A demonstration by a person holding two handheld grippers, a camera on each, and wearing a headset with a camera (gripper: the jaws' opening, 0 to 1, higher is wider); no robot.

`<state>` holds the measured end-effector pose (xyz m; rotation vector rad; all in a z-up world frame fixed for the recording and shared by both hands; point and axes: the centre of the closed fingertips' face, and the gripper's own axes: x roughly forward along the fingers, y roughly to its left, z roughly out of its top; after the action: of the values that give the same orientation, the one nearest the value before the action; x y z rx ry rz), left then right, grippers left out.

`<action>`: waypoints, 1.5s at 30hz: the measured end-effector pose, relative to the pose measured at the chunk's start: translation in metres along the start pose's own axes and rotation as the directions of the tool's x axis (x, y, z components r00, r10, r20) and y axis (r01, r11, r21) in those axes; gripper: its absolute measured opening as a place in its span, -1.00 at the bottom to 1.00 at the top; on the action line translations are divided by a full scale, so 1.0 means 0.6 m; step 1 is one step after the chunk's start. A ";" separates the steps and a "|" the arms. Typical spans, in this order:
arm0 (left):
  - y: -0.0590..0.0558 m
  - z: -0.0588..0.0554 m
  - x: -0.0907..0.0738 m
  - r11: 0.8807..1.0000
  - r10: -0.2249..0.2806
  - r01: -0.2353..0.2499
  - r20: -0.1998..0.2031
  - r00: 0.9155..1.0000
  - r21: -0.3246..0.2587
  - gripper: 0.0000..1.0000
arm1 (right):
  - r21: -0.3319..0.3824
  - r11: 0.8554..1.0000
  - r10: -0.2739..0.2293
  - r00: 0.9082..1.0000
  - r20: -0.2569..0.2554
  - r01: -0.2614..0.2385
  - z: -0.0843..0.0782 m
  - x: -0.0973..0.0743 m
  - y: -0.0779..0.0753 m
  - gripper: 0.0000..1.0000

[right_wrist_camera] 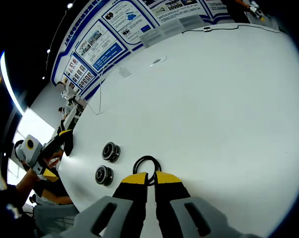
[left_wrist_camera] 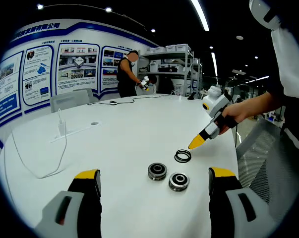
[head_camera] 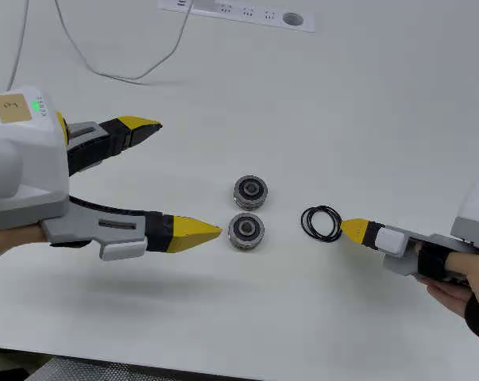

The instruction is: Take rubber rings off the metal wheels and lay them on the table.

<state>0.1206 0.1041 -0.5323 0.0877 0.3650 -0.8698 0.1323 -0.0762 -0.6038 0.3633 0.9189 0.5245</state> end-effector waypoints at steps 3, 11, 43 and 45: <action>0.000 -0.006 -0.006 1.000 0.006 -0.006 -0.006 1.000 -0.003 0.85 | -0.017 1.000 -0.002 0.999 0.033 0.003 0.010 -0.006 0.001 -0.83; -0.002 -0.013 -0.020 0.999 0.039 -0.039 -0.002 0.999 -0.016 0.90 | -0.276 0.961 0.069 0.978 0.196 -0.012 0.065 -0.040 0.035 -0.58; -0.039 -0.001 -0.093 0.985 0.172 -0.170 0.045 0.984 -0.032 1.00 | -0.700 0.714 0.194 0.958 0.212 0.011 0.005 -0.121 0.093 0.60; -0.040 -0.002 -0.093 0.984 0.176 -0.175 0.041 0.984 -0.022 1.00 | -0.700 0.714 0.196 0.958 0.208 0.006 0.002 -0.122 0.092 0.69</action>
<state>0.0691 0.1295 -0.5120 0.0833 0.3203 -0.6930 0.0820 -0.0728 -0.5274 -0.2146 0.3803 0.8563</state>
